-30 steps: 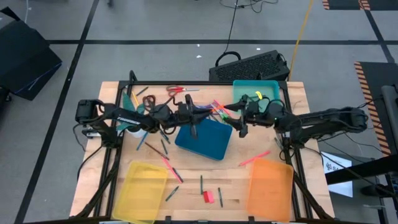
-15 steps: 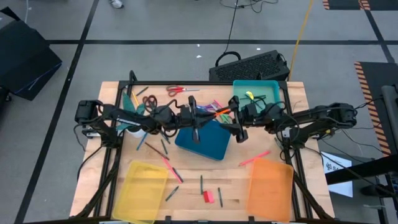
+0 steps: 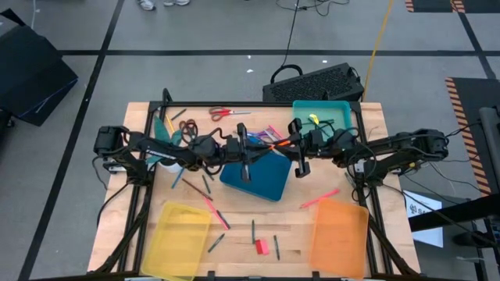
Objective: Sort crayons/erasers/pens/pencils in bins
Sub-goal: Put the orange pencil into the green bin
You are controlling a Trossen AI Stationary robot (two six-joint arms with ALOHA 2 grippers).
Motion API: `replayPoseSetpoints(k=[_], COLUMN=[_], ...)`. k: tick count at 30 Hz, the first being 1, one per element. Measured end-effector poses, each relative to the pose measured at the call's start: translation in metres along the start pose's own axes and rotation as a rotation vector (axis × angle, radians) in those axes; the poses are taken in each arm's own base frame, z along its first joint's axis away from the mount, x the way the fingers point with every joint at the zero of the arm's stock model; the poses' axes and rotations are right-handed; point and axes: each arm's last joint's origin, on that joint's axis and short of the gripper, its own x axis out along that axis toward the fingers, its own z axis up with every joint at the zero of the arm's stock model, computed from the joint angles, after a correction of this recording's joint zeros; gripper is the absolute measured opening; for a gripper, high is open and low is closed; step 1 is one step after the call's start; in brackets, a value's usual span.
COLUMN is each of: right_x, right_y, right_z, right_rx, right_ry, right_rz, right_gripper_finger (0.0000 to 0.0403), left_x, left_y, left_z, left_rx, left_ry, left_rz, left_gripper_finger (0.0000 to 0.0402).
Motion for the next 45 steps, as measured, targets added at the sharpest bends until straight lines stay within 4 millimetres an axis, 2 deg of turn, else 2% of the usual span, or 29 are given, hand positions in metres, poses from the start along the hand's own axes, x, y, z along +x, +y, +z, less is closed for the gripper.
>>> replayPoseSetpoints(k=[4, 6, 9, 15, 18, 21, 27, 31, 34, 40, 45], right_x=[0.0, 0.0, 0.002, 0.007, 0.003, -0.001, -0.019, -0.038, -0.059, -0.086, -0.099], right_y=[0.0, 0.0, -0.001, -0.002, -0.003, -0.006, -0.028, -0.052, -0.07, -0.106, -0.131], right_z=[-0.001, -0.002, -0.004, 0.009, 0.014, 0.031, 0.055, 0.067, 0.067, 0.064, 0.046], right_rx=[0.009, 0.017, 0.029, -0.027, -0.063, -0.149, -0.311, -0.369, -0.42, -0.416, -0.388], right_ry=[0.017, 0.025, 0.075, 0.23, 0.394, 0.593, 1.059, 1.242, 1.424, 1.626, 1.782], right_rz=[-0.003, -0.003, -0.008, -0.074, -0.132, -0.229, -0.427, -0.491, -0.489, -0.53, -0.446], right_gripper_finger=[0.0016, 0.0016, 0.0016, 0.0016, 0.0016, 0.0016, 0.0016, 0.0016, 0.0016, 0.0016, 0.0016], left_x=[0.0, 0.0, -0.001, -0.004, -0.016, -0.033, -0.064, -0.075, -0.077, -0.077, -0.079], left_y=[-0.003, -0.005, -0.005, -0.004, -0.001, 0.002, 0.003, 0.0, -0.004, -0.011, -0.011], left_z=[0.0, 0.0, -0.001, 0.005, 0.026, 0.049, 0.076, 0.075, 0.076, 0.077, 0.075], left_rx=[-0.026, -0.025, -0.022, -0.013, -0.004, 0.001, -0.004, -0.002, -0.024, -0.013, 0.025], left_ry=[-0.003, -0.002, 0.015, 0.067, 0.162, 0.25, 0.367, 0.461, 0.455, 0.449, 0.484], left_rz=[-0.007, -0.006, -0.011, -0.009, 0.059, 0.113, 0.193, 0.251, 0.285, 0.279, 0.278], left_gripper_finger=[0.0028, 0.0042, 0.009, 0.0216, 0.026, 0.0286, 0.0296, 0.0296, 0.0296, 0.0296, 0.0296])
